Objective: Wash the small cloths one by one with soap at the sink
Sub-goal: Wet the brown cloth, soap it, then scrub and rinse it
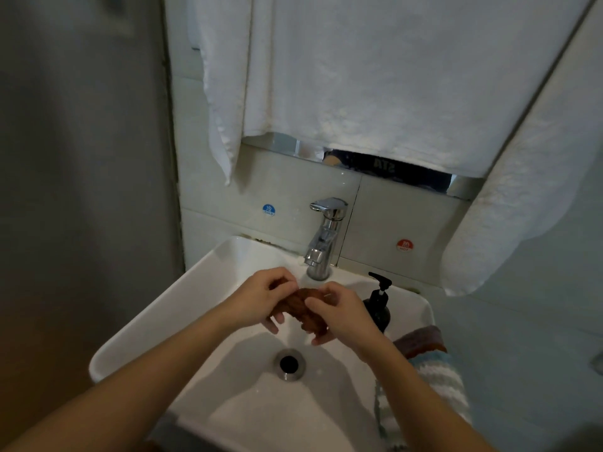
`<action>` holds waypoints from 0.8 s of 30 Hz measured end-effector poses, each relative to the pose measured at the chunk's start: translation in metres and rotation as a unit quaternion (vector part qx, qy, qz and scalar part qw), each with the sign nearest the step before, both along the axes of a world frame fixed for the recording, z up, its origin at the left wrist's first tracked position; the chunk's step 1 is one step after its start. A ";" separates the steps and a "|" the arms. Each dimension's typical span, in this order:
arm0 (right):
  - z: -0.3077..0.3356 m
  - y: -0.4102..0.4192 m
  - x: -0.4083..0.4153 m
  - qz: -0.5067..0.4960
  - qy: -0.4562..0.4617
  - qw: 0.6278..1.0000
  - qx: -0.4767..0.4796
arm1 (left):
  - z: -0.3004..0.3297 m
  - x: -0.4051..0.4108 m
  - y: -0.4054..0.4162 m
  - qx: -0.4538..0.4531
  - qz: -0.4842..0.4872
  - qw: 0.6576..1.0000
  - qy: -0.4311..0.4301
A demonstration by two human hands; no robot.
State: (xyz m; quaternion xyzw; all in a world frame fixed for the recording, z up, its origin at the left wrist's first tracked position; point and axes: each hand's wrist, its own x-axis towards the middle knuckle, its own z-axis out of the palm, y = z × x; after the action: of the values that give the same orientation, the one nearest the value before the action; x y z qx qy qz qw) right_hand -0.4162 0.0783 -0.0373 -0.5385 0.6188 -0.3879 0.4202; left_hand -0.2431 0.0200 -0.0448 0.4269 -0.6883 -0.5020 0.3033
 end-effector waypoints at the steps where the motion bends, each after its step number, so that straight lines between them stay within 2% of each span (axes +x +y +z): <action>1: 0.004 0.001 -0.002 0.006 0.026 1.000 -0.001 | 0.005 0.004 0.000 -0.012 -0.004 1.000 -0.016; 4: 0.016 0.005 -0.006 0.020 0.083 0.996 -0.016 | 0.016 0.019 0.001 -0.045 -0.006 0.998 -0.043; 10: 0.045 0.013 -0.020 -0.011 0.214 0.974 -0.074 | 0.050 0.050 -0.002 -0.092 -0.003 0.995 -0.025; 13: 0.067 0.014 -0.024 0.002 0.195 0.978 -0.076 | 0.075 0.058 -0.004 -0.116 -0.009 0.992 -0.058; 15: 0.089 0.011 -0.025 0.003 0.221 0.969 -0.110 | 0.095 0.059 -0.005 -0.137 0.002 0.987 -0.082; 19: 0.138 -0.002 -0.031 -0.013 0.240 0.958 -0.154 | 0.140 0.056 -0.010 -0.267 0.039 0.950 -0.154; 24: 0.188 -0.012 -0.038 -0.037 0.308 0.920 -0.241 | 0.186 0.054 -0.018 -0.314 0.061 0.938 -0.130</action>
State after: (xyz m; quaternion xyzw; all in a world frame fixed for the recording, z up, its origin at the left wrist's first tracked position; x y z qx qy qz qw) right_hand -0.4542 0.0660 0.1503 -0.6931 0.6248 -0.3559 0.0519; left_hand -0.1890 0.0025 0.1407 0.4129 -0.8169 -0.1809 0.3599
